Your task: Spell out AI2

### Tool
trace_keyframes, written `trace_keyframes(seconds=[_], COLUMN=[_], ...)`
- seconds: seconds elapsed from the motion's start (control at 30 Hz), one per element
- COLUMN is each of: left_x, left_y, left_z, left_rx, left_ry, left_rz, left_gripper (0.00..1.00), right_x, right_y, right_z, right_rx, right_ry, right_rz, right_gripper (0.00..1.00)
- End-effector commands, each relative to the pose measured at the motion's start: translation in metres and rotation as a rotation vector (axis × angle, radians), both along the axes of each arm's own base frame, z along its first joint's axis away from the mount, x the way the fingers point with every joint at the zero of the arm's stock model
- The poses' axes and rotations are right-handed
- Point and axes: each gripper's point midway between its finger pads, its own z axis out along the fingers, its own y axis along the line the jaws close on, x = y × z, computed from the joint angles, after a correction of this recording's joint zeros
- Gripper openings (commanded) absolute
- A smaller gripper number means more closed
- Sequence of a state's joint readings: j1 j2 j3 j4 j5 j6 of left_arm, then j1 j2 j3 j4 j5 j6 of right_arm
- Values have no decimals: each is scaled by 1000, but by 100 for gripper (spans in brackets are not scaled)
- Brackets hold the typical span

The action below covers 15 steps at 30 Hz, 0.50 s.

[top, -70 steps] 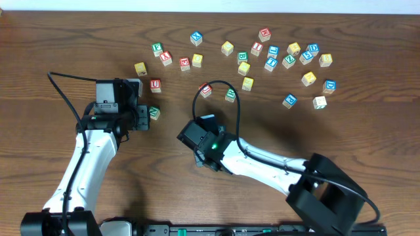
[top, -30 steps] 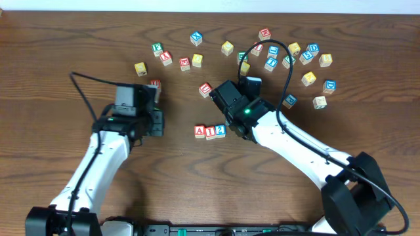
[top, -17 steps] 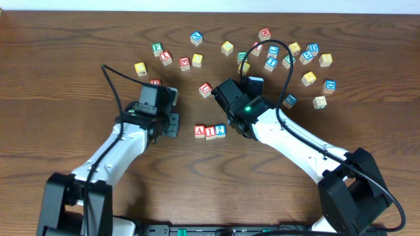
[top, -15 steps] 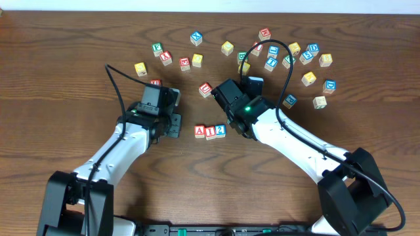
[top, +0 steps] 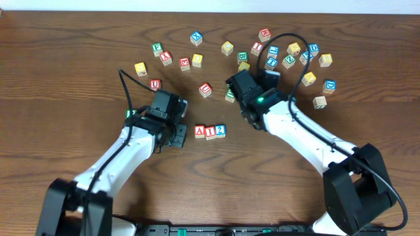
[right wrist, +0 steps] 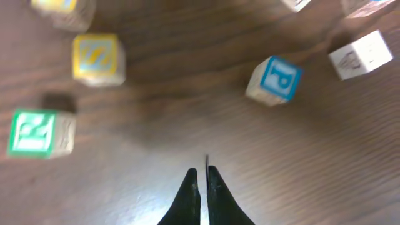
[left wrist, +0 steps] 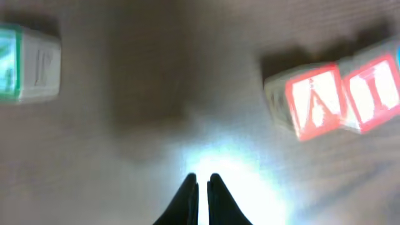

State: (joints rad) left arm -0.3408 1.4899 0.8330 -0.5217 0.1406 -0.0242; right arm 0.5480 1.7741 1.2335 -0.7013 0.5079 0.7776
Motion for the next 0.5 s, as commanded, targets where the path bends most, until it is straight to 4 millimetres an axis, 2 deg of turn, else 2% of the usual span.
trace_keyframes(seconds=[0.0, 0.17, 0.23, 0.33, 0.47], left_x=[-4, -33, -42, -53, -62], left_y=[-8, -38, -49, -63, -77], left_z=[34, 65, 70, 68, 55], left_rx=[-69, -186, -204, -208, -190], left_ry=[-35, -44, -46, -26, 19], left_rz=[20, -71, -117, -175, -225], left_gripper=[7, 8, 7, 7, 7], right_x=[14, 18, 18, 16, 13], right_y=[-27, -48, -53, -59, -62], right_z=[2, 0, -2, -10, -20], right_rx=[-15, -7, -10, -1, 2], right_ry=[-31, -25, -20, -11, -8], right_rz=[-89, -141, -153, -165, -171], right_gripper=[1, 1, 1, 1, 1])
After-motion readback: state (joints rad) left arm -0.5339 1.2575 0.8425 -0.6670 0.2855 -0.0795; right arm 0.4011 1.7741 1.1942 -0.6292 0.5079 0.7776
